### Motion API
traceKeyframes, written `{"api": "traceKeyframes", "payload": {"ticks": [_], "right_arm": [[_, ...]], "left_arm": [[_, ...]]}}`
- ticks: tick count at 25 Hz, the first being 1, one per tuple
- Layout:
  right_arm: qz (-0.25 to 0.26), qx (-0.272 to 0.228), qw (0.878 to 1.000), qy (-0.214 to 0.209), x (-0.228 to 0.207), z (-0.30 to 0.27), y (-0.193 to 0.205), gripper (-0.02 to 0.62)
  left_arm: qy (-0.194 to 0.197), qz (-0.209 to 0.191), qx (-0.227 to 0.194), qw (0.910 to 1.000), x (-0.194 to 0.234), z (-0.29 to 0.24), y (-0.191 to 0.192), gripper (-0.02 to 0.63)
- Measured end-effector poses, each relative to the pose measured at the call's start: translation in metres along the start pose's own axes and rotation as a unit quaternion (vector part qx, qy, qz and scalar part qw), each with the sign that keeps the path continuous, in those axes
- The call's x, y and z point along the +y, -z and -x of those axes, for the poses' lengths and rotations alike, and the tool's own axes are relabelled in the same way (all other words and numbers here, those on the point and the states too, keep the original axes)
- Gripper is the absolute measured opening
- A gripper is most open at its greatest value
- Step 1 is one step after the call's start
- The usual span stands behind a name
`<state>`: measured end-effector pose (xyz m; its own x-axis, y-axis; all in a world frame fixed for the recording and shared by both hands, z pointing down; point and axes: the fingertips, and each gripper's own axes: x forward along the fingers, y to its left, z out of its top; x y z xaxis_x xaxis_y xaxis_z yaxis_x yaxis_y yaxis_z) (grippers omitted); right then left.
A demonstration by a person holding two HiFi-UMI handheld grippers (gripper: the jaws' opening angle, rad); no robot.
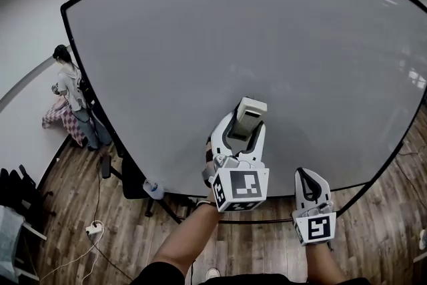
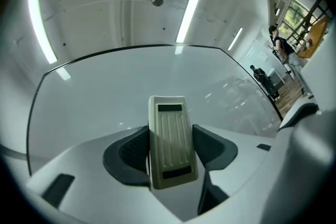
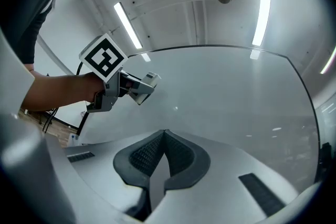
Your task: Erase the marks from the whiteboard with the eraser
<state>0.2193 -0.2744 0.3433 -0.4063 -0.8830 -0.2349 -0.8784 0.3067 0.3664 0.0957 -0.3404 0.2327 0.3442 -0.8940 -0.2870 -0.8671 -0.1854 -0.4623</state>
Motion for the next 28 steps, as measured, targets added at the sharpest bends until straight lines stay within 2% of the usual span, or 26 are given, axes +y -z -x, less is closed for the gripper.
{"api": "traceKeyframes", "payload": {"ticks": [3, 8, 14, 19, 23, 28], "right_arm": [[-0.004, -0.013, 0.999, -0.029, 0.026, -0.018, -0.008, 0.018], [-0.009, -0.044, 0.996, -0.082, 0.077, -0.059, -0.024, 0.018], [-0.005, -0.062, 0.991, -0.122, 0.122, -0.088, -0.037, 0.018], [0.002, -0.073, 0.989, -0.131, 0.137, -0.102, -0.044, 0.018], [0.0, -0.079, 0.989, -0.126, 0.132, -0.107, -0.047, 0.018], [0.003, -0.08, 0.99, -0.113, 0.121, -0.111, -0.043, 0.018]], "left_arm": [[-0.045, 0.04, 0.006, 0.9982, 0.055, 0.021, 0.014, 0.27], [-0.124, 0.058, 0.014, 0.9905, 0.141, 0.049, 0.045, 0.27], [-0.176, 0.129, 0.023, 0.9756, 0.207, 0.075, 0.095, 0.272], [-0.189, 0.206, 0.028, 0.9596, 0.238, 0.084, 0.13, 0.272], [-0.197, 0.256, 0.045, 0.9451, 0.241, 0.083, 0.155, 0.27], [-0.199, 0.28, 0.048, 0.9379, 0.234, 0.073, 0.172, 0.268]]}}
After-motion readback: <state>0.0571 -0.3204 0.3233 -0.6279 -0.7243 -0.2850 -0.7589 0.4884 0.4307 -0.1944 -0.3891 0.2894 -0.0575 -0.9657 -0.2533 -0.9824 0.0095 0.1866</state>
